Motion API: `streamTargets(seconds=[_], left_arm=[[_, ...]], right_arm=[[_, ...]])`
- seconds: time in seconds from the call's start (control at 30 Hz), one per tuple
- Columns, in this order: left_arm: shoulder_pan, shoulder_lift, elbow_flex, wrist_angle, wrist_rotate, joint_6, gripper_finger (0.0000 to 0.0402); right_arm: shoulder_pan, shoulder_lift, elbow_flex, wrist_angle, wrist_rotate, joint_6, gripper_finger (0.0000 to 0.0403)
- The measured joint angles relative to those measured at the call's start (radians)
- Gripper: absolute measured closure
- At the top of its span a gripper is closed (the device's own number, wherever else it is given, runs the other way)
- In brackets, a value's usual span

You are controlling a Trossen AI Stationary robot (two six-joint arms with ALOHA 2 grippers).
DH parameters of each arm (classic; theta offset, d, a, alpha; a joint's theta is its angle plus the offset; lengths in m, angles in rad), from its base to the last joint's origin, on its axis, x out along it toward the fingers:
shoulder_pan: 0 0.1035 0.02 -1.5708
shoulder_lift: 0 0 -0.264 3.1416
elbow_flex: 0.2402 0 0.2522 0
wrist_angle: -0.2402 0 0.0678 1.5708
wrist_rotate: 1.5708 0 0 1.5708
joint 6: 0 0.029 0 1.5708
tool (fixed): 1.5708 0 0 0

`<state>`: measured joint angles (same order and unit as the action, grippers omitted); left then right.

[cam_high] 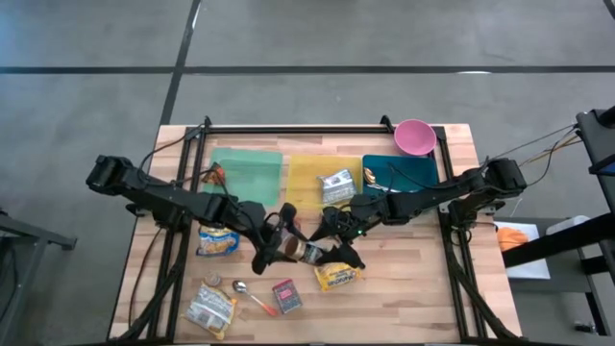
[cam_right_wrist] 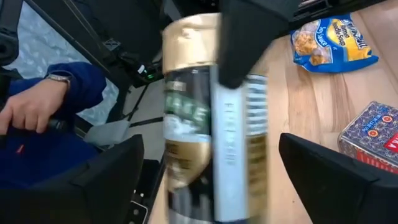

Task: Pick & Place Food Item
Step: Put the gold seasoning bottle into the green bin

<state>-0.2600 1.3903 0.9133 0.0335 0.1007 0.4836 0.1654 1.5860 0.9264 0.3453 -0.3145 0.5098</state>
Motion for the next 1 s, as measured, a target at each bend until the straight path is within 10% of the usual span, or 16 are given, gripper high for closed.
streamTargets(seconds=[0.6,1.0], left_arm=[[0.055,0.0,0.244,-0.597,-0.49,-0.402,0.0123],[0.511,0.001,0.252,-0.975,-0.414,-0.793,0.0122]], right_arm=[[-0.007,-0.008,-0.002,-0.263,0.264,0.004,0.0027],[0.008,-0.008,-0.002,-0.273,0.266,-0.017,0.0027]])
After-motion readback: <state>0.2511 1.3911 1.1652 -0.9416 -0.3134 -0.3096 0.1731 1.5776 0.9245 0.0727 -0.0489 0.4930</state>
